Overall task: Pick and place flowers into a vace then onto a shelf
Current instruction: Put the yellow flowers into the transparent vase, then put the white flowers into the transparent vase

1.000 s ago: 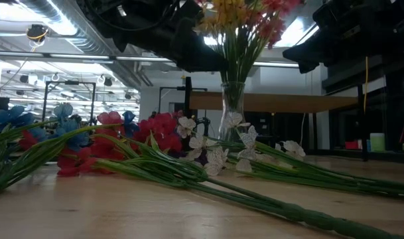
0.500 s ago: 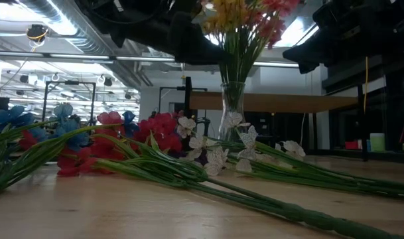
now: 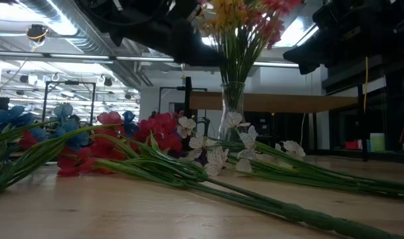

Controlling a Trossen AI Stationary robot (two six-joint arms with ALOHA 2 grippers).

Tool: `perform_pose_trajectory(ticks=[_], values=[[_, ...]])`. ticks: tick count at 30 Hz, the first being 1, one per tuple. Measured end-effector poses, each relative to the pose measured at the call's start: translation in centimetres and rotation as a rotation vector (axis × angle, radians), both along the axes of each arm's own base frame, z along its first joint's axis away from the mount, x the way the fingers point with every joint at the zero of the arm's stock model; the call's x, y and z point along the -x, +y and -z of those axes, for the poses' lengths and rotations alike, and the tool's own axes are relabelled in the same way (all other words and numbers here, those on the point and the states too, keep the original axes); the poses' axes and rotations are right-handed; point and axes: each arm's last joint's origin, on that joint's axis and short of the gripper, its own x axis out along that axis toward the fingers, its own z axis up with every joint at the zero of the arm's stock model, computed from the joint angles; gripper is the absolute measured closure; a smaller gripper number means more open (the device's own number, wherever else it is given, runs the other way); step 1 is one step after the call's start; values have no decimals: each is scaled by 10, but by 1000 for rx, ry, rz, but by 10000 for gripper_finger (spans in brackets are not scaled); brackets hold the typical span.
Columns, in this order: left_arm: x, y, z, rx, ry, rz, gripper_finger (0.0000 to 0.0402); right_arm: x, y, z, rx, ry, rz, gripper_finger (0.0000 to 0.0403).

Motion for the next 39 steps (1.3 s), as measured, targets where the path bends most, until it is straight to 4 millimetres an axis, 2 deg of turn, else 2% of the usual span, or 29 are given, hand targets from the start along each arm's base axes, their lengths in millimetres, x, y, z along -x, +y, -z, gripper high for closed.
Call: perform_pose_trajectory(ticks=[8,18,25,29,33,39], values=[[9,0,-13,-33,5,-9,214,0,0,1,-2,7,0,398],[39,-3,-28,-32,24,-8,218,0,0,1,-2,7,0,398],[77,-9,-20,24,-75,-63,239,0,0,1,-12,8,2,398],[91,-16,-12,63,-112,-49,252,0,0,1,-75,13,14,398],[98,-25,-4,53,-137,-73,267,0,0,1,-137,26,26,398],[97,-37,-4,44,-156,-75,290,-1,3,-2,-132,36,33,398]])
